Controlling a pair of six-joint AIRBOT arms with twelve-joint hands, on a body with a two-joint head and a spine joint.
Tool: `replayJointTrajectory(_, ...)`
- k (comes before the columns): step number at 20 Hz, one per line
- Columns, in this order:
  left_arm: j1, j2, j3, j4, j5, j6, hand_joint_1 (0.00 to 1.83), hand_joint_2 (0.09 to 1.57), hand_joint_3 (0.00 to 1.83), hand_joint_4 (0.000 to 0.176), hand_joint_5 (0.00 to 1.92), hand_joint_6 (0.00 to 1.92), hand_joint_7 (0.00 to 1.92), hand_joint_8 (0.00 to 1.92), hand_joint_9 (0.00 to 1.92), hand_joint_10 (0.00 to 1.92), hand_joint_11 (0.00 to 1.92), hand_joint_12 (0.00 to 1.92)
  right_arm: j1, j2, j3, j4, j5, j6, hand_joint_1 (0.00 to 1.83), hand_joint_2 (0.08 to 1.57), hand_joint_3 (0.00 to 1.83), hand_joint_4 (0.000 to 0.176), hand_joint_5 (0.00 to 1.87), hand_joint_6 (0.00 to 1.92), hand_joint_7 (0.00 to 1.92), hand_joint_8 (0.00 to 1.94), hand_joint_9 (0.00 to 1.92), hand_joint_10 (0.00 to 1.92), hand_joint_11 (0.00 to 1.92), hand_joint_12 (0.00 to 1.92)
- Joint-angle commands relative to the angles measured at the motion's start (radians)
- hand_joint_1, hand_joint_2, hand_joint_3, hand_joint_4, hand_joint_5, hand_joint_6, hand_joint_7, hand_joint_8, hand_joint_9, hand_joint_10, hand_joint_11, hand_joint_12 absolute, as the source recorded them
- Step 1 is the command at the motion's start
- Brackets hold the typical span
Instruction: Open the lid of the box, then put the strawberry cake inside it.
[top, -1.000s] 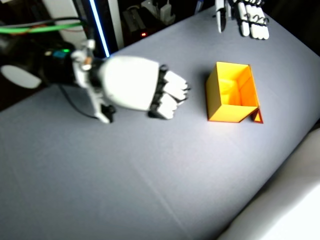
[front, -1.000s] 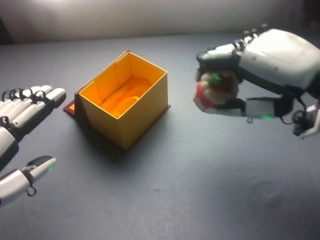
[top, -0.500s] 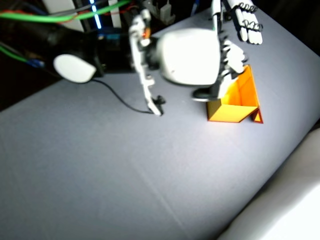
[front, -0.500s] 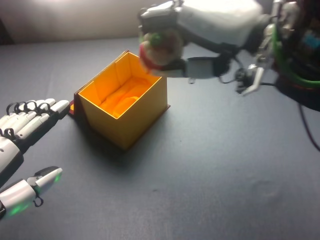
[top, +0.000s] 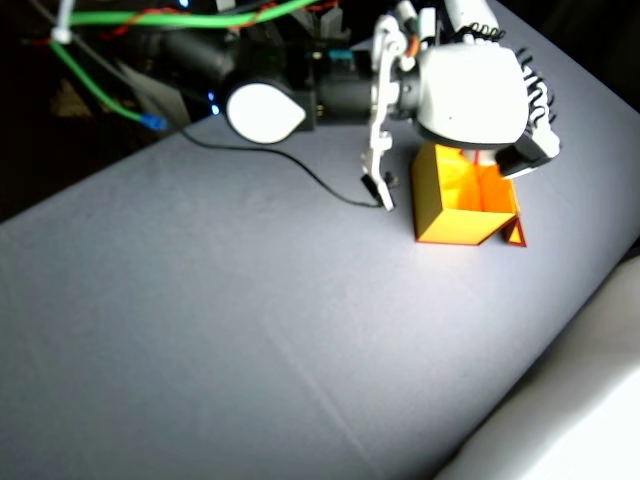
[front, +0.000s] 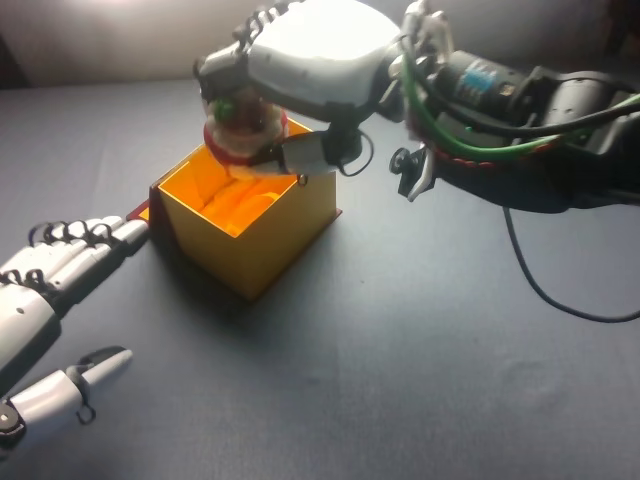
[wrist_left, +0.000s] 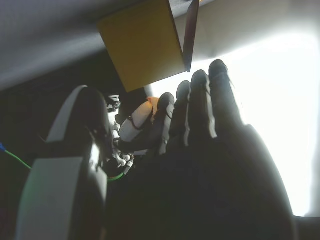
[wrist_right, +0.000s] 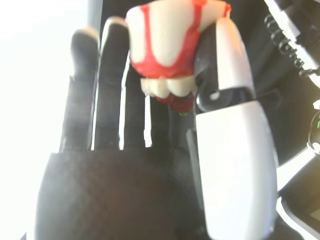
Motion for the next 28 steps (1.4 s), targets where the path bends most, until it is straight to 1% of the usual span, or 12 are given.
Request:
replayJointTrajectory(1, -0.01, -0.005, 0.007, 0.013, -0.115, -0.007, 0.65, 1.39, 0.0, 0.033, 0.05, 0.01, 0.0, 0.0, 0.0, 0.0, 0.0, 0.0, 0.016, -0.002, 0.009, 0.016, 0.089, 0.0, 1.16, 1.28, 0.0, 0.0, 0.64, 1.32, 0.75, 1.57, 0.77, 1.44, 0.77, 1.69)
replayJointTrajectory(2, -0.013, -0.007, 0.008, 0.014, -0.113, -0.008, 0.65, 1.39, 0.0, 0.022, 0.06, 0.01, 0.0, 0.0, 0.0, 0.0, 0.02, 0.01, 0.016, -0.011, 0.018, 0.016, 0.074, 0.0, 1.14, 1.3, 0.0, 0.0, 0.55, 1.45, 0.74, 1.54, 0.67, 1.28, 0.64, 1.61)
replayJointTrajectory(4, -0.016, -0.012, 0.013, 0.016, -0.108, -0.012, 0.62, 1.39, 0.0, 0.028, 0.04, 0.0, 0.0, 0.0, 0.0, 0.0, 0.03, 0.02, 0.016, -0.032, 0.041, 0.018, 0.034, 0.0, 0.98, 1.19, 0.0, 0.0, 0.3, 0.42, 0.41, 0.45, 0.32, 0.66, 0.07, 1.37)
replayJointTrajectory(5, -0.018, -0.014, 0.014, 0.016, -0.108, -0.013, 0.62, 1.39, 0.0, 0.028, 0.04, 0.0, 0.0, 0.0, 0.0, 0.0, 0.03, 0.02, 0.016, -0.037, 0.047, 0.018, 0.021, 0.0, 0.98, 1.19, 0.0, 0.0, 0.3, 0.42, 0.41, 0.45, 0.32, 0.66, 0.07, 1.37)
replayJointTrajectory(6, -0.019, -0.014, 0.014, 0.017, -0.108, -0.013, 0.6, 1.4, 0.0, 0.043, 0.03, 0.01, 0.0, 0.0, 0.0, 0.0, 0.0, 0.17, 0.016, -0.039, 0.052, 0.018, 0.01, -0.002, 0.74, 1.13, 0.0, 0.082, 0.14, 0.06, 0.23, 0.04, 0.17, 0.12, 0.0, 0.83)
replayJointTrajectory(7, -0.021, -0.014, 0.014, 0.017, -0.109, -0.013, 0.63, 1.4, 0.0, 0.048, 0.03, 0.01, 0.0, 0.0, 0.0, 0.0, 0.0, 0.13, 0.016, -0.04, 0.056, 0.018, -0.002, -0.002, 0.74, 1.13, 0.0, 0.061, 0.1, 0.02, 0.14, 0.01, 0.12, 0.05, 0.0, 0.64)
replayJointTrajectory(11, -0.021, -0.015, 0.011, 0.013, -0.117, -0.013, 0.66, 1.39, 0.0, 0.054, 0.04, 0.0, 0.0, 0.0, 0.0, 0.0, 0.0, 0.0, 0.016, -0.039, 0.05, 0.018, -0.009, -0.002, 0.6, 1.14, 0.0, 0.09, 0.0, 0.0, 0.0, 0.0, 0.07, 0.01, 0.0, 0.43)
replayJointTrajectory(12, -0.021, -0.015, 0.01, 0.011, -0.121, -0.013, 0.67, 1.39, 0.0, 0.12, 0.02, 0.0, 0.0, 0.0, 0.0, 0.0, 0.0, 0.0, 0.016, -0.038, 0.043, 0.018, -0.008, -0.002, 0.57, 1.13, 0.0, 0.094, 0.0, 0.0, 0.0, 0.0, 0.04, 0.0, 0.0, 0.45)
replayJointTrajectory(13, -0.02, -0.015, 0.009, 0.009, -0.126, -0.013, 0.7, 1.39, 0.0, 0.125, 0.02, 0.0, 0.0, 0.0, 0.0, 0.0, 0.0, 0.0, 0.016, -0.026, 0.035, 0.017, -0.004, -0.002, 0.57, 1.12, 0.0, 0.098, 0.0, 0.0, 0.0, 0.0, 0.05, 0.0, 0.0, 0.48)
replayJointTrajectory(19, -0.02, -0.012, 0.0, 0.001, -0.161, -0.013, 0.66, 1.4, 0.0, 0.093, 0.02, 0.0, 0.0, 0.0, 0.0, 0.0, 0.0, 0.0, -0.037, 0.156, -0.116, 0.017, 0.147, -0.001, 0.48, 1.27, 0.01, 0.0, 0.0, 0.0, 0.0, 0.0, 0.0, 0.0, 0.0, 0.03)
replayJointTrajectory(25, 0.0, 0.002, -0.016, -0.016, -0.22, -0.013, 0.55, 1.4, 0.0, 0.106, 0.01, 0.0, 0.0, 0.0, 0.0, 0.0, 0.0, 0.0, -0.153, 0.348, -0.302, -0.01, 0.341, -0.001, 0.24, 1.3, 0.01, 0.019, 0.0, 0.0, 0.0, 0.0, 0.0, 0.0, 0.0, 0.0)
replayJointTrajectory(28, 0.009, 0.009, -0.023, -0.024, -0.259, -0.013, 0.53, 1.42, 0.01, 0.11, 0.0, 0.0, 0.0, 0.0, 0.0, 0.0, 0.0, 0.0, -0.269, 0.458, -0.379, 0.043, 0.468, -0.001, 0.54, 1.28, 0.0, 0.033, 0.0, 0.0, 0.0, 0.0, 0.0, 0.0, 0.0, 0.0)
